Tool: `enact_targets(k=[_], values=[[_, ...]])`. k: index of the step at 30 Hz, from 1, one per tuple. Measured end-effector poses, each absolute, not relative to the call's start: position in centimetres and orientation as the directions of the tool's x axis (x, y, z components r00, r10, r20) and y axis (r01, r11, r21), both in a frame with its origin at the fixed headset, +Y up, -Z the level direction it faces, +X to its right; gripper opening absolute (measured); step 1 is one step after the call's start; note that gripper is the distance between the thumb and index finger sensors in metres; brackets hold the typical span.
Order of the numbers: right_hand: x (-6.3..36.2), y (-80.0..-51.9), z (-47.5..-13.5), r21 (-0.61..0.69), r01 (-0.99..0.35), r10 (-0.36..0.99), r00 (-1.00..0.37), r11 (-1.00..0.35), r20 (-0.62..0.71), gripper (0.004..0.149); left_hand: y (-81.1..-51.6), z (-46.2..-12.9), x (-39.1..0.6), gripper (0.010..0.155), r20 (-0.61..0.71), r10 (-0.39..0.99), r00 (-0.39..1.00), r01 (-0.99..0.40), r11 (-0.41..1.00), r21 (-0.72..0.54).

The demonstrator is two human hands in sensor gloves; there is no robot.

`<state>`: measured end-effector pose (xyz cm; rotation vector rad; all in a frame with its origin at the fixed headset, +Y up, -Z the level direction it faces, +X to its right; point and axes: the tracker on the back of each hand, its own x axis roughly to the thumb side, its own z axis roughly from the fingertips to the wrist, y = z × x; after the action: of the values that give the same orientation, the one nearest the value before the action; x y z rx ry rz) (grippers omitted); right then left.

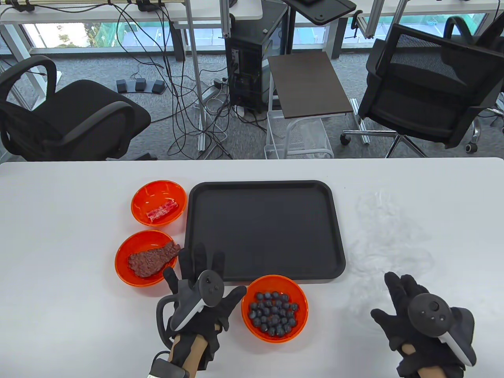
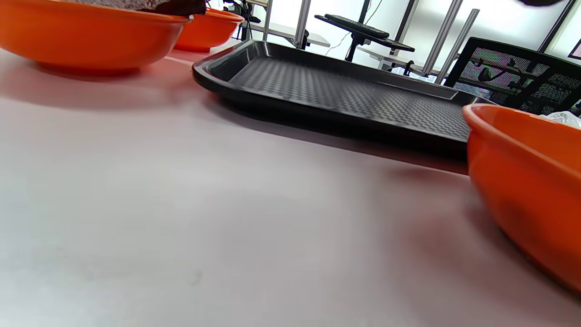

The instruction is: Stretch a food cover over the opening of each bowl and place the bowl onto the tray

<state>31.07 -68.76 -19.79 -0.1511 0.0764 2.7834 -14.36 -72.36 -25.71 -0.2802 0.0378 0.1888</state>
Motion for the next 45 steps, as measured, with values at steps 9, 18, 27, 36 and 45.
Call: enact_targets(k=[9, 18, 27, 36, 45], values=[[30.2, -72.1, -21.0, 0.138, -0.178, 0.166, -0.981, -0.974, -0.096, 0.083, -72.6, -26.0, -14.6, 0.093, -0.081, 0.171, 0.982, -0.187, 0.94, -0.285], [29.0, -73.8, -22.4, 0.068, -0.039, 0.037, -0.999, -0.997, -0.037, 0.044, -72.6, -26.0, -15.0, 0.093, -0.097, 0.172, 0.98, -0.193, 0.937, -0.291], [28.4, -69.4, -21.8, -0.138, -0.144, 0.145, -0.989, -0.98, -0.002, 0.041, -72.7, -26.0, -15.1, 0.093, -0.107, 0.156, 0.982, -0.182, 0.936, -0.302], [24.8, -65.0, -22.9, -0.24, -0.213, 0.198, -0.977, -0.947, 0.084, 0.041, -72.6, -25.9, -15.4, 0.093, -0.133, 0.149, 0.98, -0.185, 0.925, -0.332], [19.2, -61.7, -24.4, -0.32, -0.296, 0.24, -0.949, -0.9, 0.204, 0.041, -72.4, -25.5, -15.9, 0.093, -0.147, 0.155, 0.977, -0.196, 0.925, -0.325]])
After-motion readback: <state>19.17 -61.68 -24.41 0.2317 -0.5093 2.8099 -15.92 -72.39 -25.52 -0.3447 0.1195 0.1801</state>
